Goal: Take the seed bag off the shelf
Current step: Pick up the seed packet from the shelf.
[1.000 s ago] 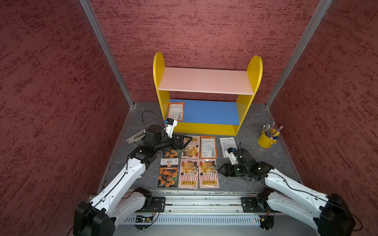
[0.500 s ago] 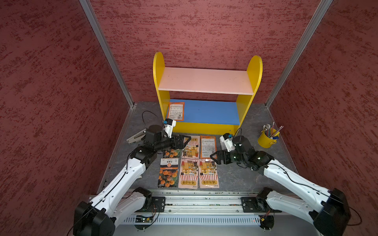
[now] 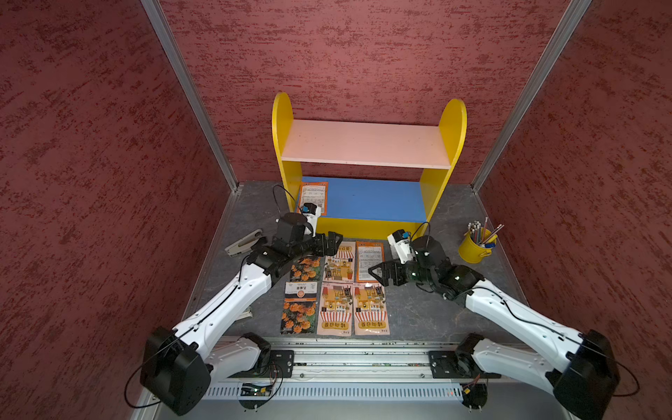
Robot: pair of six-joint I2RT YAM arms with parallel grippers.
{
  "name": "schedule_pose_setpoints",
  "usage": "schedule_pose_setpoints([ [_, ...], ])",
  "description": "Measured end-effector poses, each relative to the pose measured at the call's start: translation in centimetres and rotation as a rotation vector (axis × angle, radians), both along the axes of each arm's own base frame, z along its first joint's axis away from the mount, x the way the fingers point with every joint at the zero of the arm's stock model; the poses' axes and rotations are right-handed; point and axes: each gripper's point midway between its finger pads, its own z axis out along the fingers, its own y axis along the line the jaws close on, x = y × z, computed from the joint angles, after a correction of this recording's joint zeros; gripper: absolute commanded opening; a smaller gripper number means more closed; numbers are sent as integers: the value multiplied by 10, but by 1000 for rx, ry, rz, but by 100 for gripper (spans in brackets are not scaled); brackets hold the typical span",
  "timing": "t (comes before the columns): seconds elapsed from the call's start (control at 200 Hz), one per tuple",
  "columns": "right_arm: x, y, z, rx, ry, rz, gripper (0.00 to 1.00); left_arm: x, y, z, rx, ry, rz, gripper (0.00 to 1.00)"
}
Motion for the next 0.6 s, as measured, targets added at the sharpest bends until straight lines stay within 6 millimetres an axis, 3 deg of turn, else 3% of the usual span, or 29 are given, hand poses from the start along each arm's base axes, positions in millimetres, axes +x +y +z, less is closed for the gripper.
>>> schedule_pose_setpoints([
  [0.316,-2,-2,14,27,-42,1,98,54,-10,-8,131,-72,72,100],
  [0.596,0,-1,18,37,-56,-1,99,114,-18,12,219,-194,118,100],
])
